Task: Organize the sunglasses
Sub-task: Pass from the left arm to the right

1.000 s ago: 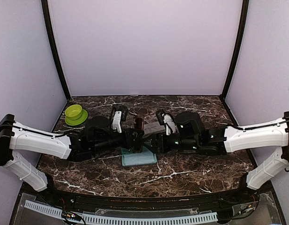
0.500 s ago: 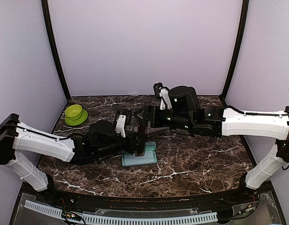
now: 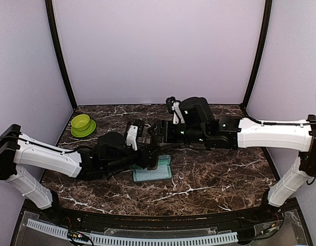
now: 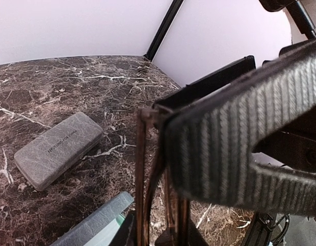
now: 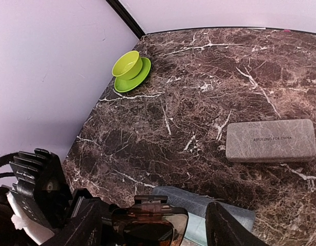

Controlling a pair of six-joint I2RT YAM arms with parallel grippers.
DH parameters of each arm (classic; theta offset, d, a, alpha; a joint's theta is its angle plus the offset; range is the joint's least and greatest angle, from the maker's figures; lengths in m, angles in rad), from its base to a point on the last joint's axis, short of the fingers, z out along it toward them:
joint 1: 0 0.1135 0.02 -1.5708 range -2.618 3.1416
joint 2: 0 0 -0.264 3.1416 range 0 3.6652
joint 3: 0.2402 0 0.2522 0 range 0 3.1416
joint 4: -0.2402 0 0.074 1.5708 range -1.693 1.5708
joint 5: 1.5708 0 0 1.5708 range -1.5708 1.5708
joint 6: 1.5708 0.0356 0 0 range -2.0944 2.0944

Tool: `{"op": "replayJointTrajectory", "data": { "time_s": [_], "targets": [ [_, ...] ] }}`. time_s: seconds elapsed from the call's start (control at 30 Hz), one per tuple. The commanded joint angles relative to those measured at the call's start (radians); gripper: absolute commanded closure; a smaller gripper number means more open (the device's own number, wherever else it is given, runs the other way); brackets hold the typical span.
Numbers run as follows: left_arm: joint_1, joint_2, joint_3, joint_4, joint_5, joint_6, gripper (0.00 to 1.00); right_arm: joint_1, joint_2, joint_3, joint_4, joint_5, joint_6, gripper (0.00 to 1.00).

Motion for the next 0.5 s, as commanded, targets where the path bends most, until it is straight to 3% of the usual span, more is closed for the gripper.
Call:
{"op": "replayJointTrajectory", "data": {
  "time_s": [0.0,0.47],
  "targets": [
    [-0.005,-0.019,-0.009,0.036,-0.017,0.023,0.76,-0.016,0.013,0.006,0.011,-0.042,0.012,0.32],
    [-0.005,-0.03,-0.025,0.052,-0.031,0.066,0.76,-0.049,0.049,0.033,-0.005,-0.139,0.012,0.39]
  ]
}}
